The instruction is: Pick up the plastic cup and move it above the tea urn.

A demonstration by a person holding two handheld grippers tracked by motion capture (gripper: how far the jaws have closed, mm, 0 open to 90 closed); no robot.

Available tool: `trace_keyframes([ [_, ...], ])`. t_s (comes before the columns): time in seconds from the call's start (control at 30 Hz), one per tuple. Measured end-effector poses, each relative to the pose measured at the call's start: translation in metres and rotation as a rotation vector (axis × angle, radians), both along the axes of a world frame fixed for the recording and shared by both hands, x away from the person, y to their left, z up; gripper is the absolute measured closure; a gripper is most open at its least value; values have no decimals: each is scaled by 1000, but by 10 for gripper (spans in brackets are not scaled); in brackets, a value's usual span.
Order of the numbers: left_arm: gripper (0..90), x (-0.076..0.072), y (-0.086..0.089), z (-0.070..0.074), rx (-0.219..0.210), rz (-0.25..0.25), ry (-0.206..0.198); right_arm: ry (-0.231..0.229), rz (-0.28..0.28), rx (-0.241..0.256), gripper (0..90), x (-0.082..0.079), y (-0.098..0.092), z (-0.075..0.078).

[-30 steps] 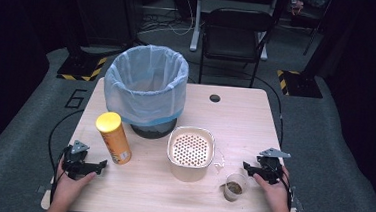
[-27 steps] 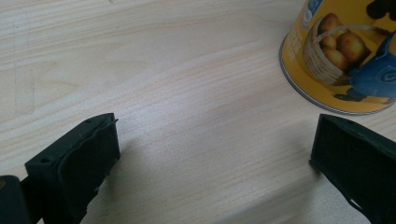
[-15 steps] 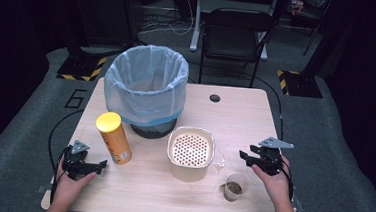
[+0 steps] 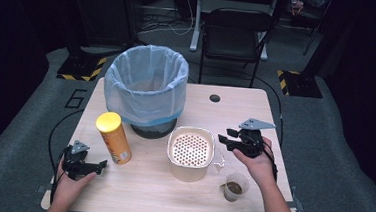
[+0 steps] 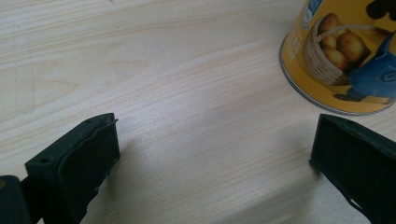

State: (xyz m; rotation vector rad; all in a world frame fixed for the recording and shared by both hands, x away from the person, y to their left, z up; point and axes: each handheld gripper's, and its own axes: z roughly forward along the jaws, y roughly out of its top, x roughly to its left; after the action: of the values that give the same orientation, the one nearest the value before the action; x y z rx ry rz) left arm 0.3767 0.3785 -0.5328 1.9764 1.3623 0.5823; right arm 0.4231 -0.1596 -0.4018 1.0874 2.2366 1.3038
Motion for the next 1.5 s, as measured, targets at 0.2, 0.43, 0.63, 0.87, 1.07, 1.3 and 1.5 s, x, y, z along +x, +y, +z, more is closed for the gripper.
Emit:
trace_keyframes([
  [0.2,9,0,0,0,-1,0,0,15,42,-41,588,9,20,-5],
  [0.43,9,0,0,0,0,0,0,50,78,-33,713,12,26,-12],
  [0.63,9,0,0,0,0,0,0,55,83,-43,718,5,26,-11],
  [0.87,9,0,0,1,6,-2,9,71,85,-47,656,0,24,-9],
  [1.07,9,0,0,0,3,-1,5,84,108,-79,692,22,36,-15],
  [1.3,10,0,0,0,2,0,2,95,105,-82,731,16,36,-15],
  [1.5,10,-2,-1,0,-9,4,6,113,103,-57,734,-7,28,-16],
])
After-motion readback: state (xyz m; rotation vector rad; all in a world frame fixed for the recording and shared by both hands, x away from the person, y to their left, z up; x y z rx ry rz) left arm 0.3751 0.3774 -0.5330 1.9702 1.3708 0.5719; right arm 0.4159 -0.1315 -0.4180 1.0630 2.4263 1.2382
